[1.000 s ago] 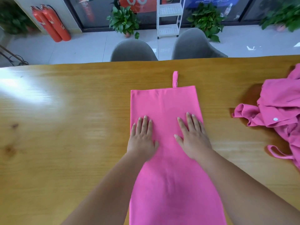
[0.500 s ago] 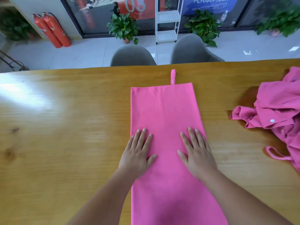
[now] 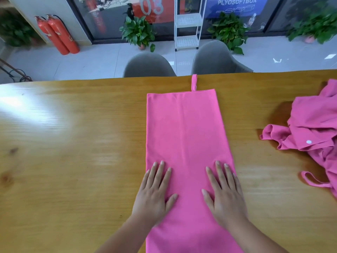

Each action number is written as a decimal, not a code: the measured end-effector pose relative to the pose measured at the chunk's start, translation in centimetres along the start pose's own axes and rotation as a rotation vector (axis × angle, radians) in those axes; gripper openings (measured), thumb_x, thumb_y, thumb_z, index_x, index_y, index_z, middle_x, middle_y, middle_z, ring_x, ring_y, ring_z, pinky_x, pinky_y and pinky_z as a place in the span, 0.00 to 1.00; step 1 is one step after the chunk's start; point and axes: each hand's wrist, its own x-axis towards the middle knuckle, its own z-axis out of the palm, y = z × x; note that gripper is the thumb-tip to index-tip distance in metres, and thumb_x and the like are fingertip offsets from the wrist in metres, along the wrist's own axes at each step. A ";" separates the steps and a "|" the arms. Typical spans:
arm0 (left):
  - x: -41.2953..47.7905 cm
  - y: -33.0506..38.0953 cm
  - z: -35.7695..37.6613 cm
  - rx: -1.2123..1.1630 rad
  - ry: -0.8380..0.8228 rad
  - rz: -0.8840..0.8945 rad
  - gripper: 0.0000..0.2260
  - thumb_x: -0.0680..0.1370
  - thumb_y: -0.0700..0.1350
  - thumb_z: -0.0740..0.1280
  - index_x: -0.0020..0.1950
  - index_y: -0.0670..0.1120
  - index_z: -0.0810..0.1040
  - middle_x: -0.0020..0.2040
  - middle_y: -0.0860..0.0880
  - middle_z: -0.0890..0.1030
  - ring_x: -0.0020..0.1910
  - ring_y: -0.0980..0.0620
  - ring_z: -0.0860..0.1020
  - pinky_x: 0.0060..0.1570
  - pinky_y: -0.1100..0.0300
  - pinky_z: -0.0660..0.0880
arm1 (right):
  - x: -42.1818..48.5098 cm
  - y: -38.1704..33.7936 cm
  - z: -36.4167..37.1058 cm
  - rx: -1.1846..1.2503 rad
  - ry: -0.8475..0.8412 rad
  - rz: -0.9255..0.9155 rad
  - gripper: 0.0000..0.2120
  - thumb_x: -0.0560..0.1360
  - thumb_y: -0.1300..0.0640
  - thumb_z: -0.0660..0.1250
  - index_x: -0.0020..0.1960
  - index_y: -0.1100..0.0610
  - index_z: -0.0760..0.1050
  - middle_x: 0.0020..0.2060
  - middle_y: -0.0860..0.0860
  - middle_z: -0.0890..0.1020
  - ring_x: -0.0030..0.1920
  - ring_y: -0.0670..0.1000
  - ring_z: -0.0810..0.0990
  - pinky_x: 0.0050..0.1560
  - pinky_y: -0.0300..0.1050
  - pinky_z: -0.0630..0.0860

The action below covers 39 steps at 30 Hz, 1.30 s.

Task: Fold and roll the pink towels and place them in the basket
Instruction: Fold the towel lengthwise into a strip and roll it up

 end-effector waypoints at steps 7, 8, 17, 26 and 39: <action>10.2 -1.5 -3.5 0.106 -0.089 -0.113 0.36 0.85 0.63 0.48 0.86 0.47 0.38 0.86 0.43 0.36 0.84 0.43 0.34 0.83 0.44 0.40 | 10.6 -0.6 -3.0 -0.064 0.021 0.037 0.36 0.82 0.34 0.43 0.86 0.47 0.45 0.85 0.54 0.42 0.85 0.58 0.40 0.83 0.62 0.48; 11.2 -0.8 -4.1 0.094 -0.090 -0.144 0.36 0.85 0.61 0.48 0.86 0.45 0.38 0.85 0.41 0.36 0.84 0.41 0.34 0.83 0.43 0.39 | 11.5 -1.4 -3.5 -0.065 0.027 0.048 0.36 0.83 0.34 0.42 0.86 0.48 0.45 0.85 0.55 0.42 0.85 0.60 0.41 0.83 0.63 0.48; 1.6 0.1 -0.4 -0.024 0.017 -0.026 0.36 0.85 0.66 0.53 0.87 0.49 0.47 0.87 0.47 0.43 0.86 0.45 0.42 0.83 0.42 0.52 | 1.7 -0.9 -0.5 0.010 0.036 -0.002 0.35 0.84 0.33 0.50 0.86 0.46 0.47 0.86 0.52 0.43 0.85 0.58 0.40 0.82 0.63 0.54; 11.2 -1.0 -4.4 0.105 -0.133 -0.109 0.35 0.86 0.63 0.47 0.86 0.46 0.39 0.86 0.43 0.36 0.84 0.42 0.35 0.83 0.43 0.42 | 10.4 -1.3 -3.0 -0.039 0.022 0.051 0.36 0.83 0.34 0.42 0.86 0.48 0.46 0.85 0.56 0.43 0.85 0.61 0.41 0.83 0.62 0.47; 0.0 0.6 0.2 0.082 0.001 -0.028 0.38 0.86 0.67 0.47 0.87 0.44 0.45 0.86 0.43 0.39 0.85 0.44 0.37 0.83 0.42 0.50 | -0.5 -1.5 0.2 -0.018 0.010 -0.048 0.36 0.85 0.35 0.47 0.86 0.50 0.42 0.85 0.52 0.38 0.84 0.55 0.35 0.84 0.60 0.47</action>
